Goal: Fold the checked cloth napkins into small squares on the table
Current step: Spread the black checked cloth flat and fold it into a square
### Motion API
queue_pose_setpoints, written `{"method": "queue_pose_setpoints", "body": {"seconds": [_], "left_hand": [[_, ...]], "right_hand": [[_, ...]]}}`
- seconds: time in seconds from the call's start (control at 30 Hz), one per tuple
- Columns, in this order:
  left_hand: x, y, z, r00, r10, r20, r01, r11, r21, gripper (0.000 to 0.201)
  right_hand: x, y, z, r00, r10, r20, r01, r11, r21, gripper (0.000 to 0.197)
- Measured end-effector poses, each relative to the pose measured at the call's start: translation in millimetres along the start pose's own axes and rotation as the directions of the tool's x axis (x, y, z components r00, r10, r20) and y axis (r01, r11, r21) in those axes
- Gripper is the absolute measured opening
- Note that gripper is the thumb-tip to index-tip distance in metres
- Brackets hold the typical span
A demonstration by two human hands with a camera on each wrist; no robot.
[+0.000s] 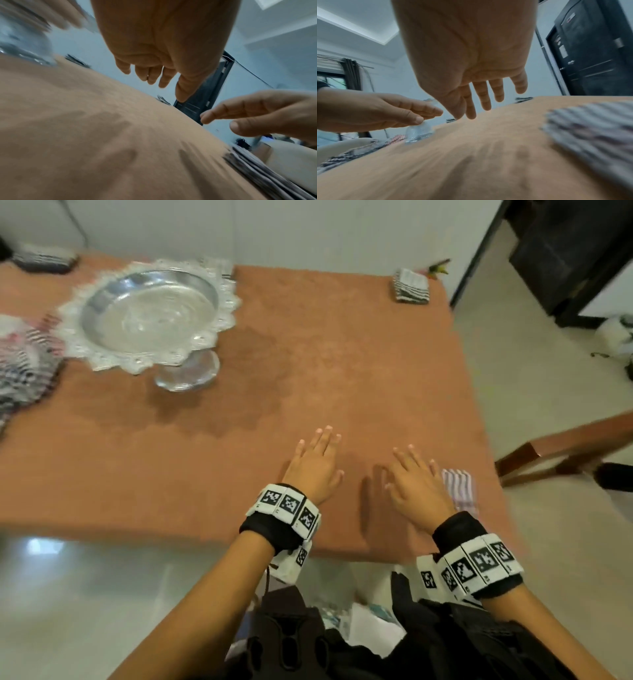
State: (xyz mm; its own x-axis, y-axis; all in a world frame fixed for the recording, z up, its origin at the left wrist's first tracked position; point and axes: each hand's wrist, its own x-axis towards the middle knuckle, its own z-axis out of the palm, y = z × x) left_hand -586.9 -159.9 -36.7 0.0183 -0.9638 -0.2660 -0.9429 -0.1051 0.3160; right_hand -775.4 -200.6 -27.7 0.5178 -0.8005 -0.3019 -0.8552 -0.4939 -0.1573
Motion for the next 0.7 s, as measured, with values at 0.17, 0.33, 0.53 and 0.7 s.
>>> {"method": "queue_pose_setpoints", "body": {"seconds": [0.17,0.33,0.53,0.7], "left_hand": [[-62.6,-131.4,-38.1,0.97,-0.205,-0.128,0.193,0.976,-0.1,0.05],[-155.9,-265.0,-59.3,0.873,-0.449,-0.189,0.424,0.892,-0.159,0.047],[-225.6,-388.9,-80.5,0.761,-0.618,-0.197,0.578,0.784,-0.226,0.045],[-216.2,-455.7,-98.4,0.766,-0.593,-0.249,0.558,0.805,-0.203,0.044]], "right_hand": [[60.5,-133.8,10.4,0.957,-0.285,-0.051,0.287,0.957,0.045,0.034],[110.8,-285.1,25.6,0.841,-0.54,-0.039,0.542,0.836,0.084,0.036],[145.5,-425.1,36.2,0.726,-0.687,0.036,0.682,0.726,0.091,0.025],[196.5,-503.9,29.8,0.693,-0.715,0.093,0.718,0.696,-0.009,0.032]]}}
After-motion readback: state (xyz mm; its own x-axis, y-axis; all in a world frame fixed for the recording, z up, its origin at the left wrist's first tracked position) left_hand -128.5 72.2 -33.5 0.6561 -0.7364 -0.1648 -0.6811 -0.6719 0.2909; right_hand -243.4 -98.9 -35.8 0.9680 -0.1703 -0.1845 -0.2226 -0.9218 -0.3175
